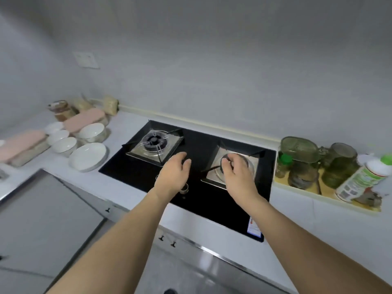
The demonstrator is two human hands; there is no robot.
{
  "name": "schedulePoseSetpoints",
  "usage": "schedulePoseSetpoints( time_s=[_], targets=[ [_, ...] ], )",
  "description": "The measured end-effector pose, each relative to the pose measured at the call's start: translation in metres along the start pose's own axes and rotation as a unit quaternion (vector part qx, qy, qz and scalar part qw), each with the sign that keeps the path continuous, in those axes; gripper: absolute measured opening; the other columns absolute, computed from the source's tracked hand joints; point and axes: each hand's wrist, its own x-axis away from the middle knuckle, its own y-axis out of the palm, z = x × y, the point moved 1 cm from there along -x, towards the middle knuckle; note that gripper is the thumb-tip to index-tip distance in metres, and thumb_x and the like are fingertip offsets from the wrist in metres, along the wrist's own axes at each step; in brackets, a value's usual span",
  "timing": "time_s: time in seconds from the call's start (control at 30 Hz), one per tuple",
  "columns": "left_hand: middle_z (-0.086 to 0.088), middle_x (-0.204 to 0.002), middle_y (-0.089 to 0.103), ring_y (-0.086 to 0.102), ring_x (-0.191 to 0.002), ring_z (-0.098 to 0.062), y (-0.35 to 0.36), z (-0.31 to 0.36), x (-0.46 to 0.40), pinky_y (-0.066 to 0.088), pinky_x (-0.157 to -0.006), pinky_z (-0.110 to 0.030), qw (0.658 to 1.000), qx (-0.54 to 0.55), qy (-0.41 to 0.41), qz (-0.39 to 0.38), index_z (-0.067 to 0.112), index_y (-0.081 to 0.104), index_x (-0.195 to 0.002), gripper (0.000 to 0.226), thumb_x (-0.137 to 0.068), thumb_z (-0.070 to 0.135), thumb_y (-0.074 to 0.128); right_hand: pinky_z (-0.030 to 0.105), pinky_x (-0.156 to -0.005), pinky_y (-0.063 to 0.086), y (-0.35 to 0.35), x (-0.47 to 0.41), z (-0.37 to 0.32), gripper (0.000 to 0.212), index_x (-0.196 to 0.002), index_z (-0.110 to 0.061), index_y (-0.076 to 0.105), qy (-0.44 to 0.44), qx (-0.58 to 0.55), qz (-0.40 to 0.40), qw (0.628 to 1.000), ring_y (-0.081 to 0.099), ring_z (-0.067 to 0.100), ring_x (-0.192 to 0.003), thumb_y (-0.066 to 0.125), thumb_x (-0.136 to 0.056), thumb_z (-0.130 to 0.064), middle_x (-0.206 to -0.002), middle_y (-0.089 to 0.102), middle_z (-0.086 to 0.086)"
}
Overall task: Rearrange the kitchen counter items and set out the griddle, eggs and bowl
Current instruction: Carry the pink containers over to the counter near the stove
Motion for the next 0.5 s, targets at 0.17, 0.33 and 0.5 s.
schedulePoseSetpoints(
  time_s=[0.17, 0.33, 0.5],
  targets=[
    [0.001, -0.113, 0.064, 0.06, -0.105, -0.017, -0.068, -0.074, 0.014, 0.04, -0.084, -0.024, 0.996, 0.015, -0.059, 0.068, 0.015, 0.056, -0.126, 0.032, -0.101, 0.03, 0.043, 0.033, -0.107, 0.036, 0.077, 0.005, -0.06, 0.047, -0.14, -0.019, 0.041, -0.058, 0.012, -0.05, 0.997, 0.043, 0.013, -0.13, 0.037, -0.1, -0.043, -0.143, 0.043, -0.001],
    [-0.003, -0.139, 0.054, 0.051, -0.126, -0.019, -0.139, -0.149, 0.019, 0.04, -0.103, -0.031, 0.992, 0.0, -0.085, 0.095, 0.013, 0.048, -0.14, 0.043, -0.102, 0.033, 0.041, 0.022, -0.094, 0.037, 0.165, 0.011, -0.12, 0.045, -0.14, -0.019, 0.04, -0.078, -0.021, -0.114, 0.99, 0.044, 0.009, -0.123, 0.038, -0.101, -0.04, -0.146, 0.039, -0.002],
    [-0.005, -0.141, 0.052, 0.054, -0.122, -0.021, -0.212, -0.227, 0.021, 0.04, -0.101, -0.032, 0.982, 0.027, -0.137, 0.129, 0.012, 0.045, -0.141, 0.045, -0.102, 0.034, 0.039, 0.034, -0.106, 0.039, 0.254, 0.016, -0.18, 0.045, -0.14, -0.019, 0.04, -0.098, -0.041, -0.159, 0.982, 0.043, 0.012, -0.128, 0.039, -0.1, -0.04, -0.142, 0.044, -0.001]
  ],
)
